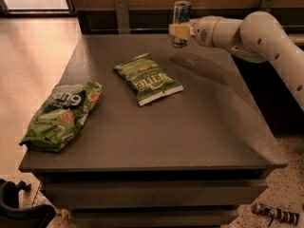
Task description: Move redbull can near green rice chip bag
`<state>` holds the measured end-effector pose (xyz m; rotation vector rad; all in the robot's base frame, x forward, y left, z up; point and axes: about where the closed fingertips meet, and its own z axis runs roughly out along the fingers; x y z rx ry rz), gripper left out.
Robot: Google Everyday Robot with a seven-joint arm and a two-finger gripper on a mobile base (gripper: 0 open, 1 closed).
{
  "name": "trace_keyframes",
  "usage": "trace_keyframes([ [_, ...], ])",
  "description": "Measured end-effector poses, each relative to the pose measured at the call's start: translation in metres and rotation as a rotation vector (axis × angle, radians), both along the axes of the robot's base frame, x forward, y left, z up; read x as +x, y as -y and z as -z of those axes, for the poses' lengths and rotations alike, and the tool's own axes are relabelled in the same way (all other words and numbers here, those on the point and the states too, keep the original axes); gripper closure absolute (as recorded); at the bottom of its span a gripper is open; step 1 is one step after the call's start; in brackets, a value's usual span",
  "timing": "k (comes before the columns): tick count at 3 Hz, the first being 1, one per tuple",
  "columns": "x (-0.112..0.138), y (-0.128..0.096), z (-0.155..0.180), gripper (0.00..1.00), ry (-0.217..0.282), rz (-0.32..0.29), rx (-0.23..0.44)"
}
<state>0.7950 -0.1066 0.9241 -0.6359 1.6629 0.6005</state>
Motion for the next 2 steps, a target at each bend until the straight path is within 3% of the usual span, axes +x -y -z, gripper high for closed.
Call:
trace_keyframes([
  [2,-0.088,-0.009,-0.050,1.00,-0.007,-0.035,0.060],
])
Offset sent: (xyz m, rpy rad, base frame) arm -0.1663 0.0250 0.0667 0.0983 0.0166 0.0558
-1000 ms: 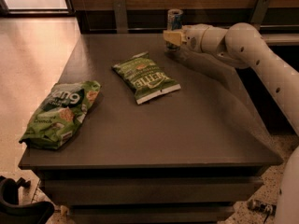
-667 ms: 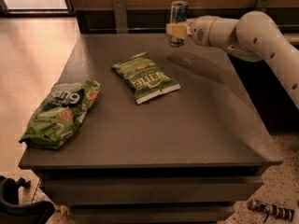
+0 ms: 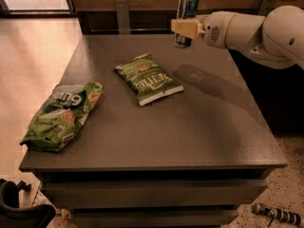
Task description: Move redbull can near green rice chip bag
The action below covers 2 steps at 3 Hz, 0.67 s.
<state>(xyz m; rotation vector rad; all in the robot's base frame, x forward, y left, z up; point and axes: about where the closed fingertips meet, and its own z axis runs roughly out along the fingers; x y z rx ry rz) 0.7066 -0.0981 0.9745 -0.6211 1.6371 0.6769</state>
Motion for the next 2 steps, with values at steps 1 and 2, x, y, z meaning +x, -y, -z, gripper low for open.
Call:
trace_keyframes([
  [1,-0.064,-0.024,-0.002,1.00,0.008,-0.030,0.045],
  [2,-0.104,-0.047,-0.001,1.00,0.040,-0.069,0.072],
])
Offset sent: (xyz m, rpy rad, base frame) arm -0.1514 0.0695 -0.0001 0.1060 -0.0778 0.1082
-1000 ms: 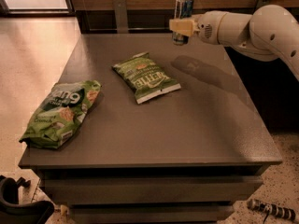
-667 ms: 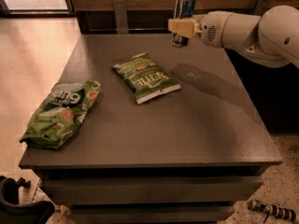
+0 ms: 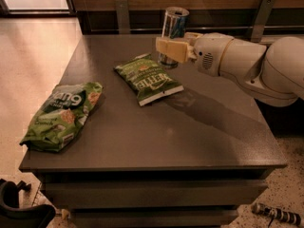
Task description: Move redbull can near green rice chip bag
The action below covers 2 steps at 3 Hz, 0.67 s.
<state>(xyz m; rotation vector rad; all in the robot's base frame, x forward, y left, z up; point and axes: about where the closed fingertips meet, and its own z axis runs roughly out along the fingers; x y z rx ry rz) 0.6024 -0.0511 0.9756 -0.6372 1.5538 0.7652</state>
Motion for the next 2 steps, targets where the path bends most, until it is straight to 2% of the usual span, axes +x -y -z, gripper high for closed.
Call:
trace_keyframes([
  [1,-0.0447,-0.0404,-0.0119,1.00,0.047,-0.079,0.000],
  [2,-0.0470,-0.0454,-0.0108,1.00,0.048,-0.082,-0.002],
])
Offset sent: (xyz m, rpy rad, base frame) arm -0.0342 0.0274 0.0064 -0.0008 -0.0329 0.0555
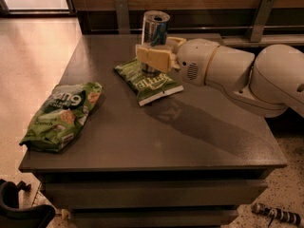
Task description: Move redbull can near green rice chip bag
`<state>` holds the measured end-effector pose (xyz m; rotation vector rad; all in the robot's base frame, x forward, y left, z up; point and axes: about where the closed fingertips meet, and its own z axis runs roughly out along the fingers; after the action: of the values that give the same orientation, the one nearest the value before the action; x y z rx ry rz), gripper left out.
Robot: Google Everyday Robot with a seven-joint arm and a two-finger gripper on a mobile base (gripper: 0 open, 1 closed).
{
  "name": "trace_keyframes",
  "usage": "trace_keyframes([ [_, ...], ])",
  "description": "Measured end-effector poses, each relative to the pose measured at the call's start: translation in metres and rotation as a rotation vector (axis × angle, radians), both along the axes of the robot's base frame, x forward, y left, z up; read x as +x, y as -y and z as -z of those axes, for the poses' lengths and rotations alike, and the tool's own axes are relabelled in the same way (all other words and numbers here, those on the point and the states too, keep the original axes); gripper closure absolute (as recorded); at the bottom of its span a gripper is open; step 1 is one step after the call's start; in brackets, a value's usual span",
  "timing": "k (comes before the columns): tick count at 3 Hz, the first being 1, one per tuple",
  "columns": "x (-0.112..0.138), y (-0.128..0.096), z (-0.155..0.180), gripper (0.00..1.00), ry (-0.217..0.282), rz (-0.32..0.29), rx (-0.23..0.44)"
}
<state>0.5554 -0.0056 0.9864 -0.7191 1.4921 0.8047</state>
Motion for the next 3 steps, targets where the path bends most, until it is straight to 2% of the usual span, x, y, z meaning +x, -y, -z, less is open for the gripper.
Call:
trace_keyframes([
  [1,-0.015,-0.021,0.011,1.00,-0.014,-0.004,-0.037],
  [2,-0.039,-0.057,0.031,1.00,-0.035,-0.050,-0.076],
  [3,-0.065,-0.095,0.061,1.00,-0.040,-0.130,-0.070],
])
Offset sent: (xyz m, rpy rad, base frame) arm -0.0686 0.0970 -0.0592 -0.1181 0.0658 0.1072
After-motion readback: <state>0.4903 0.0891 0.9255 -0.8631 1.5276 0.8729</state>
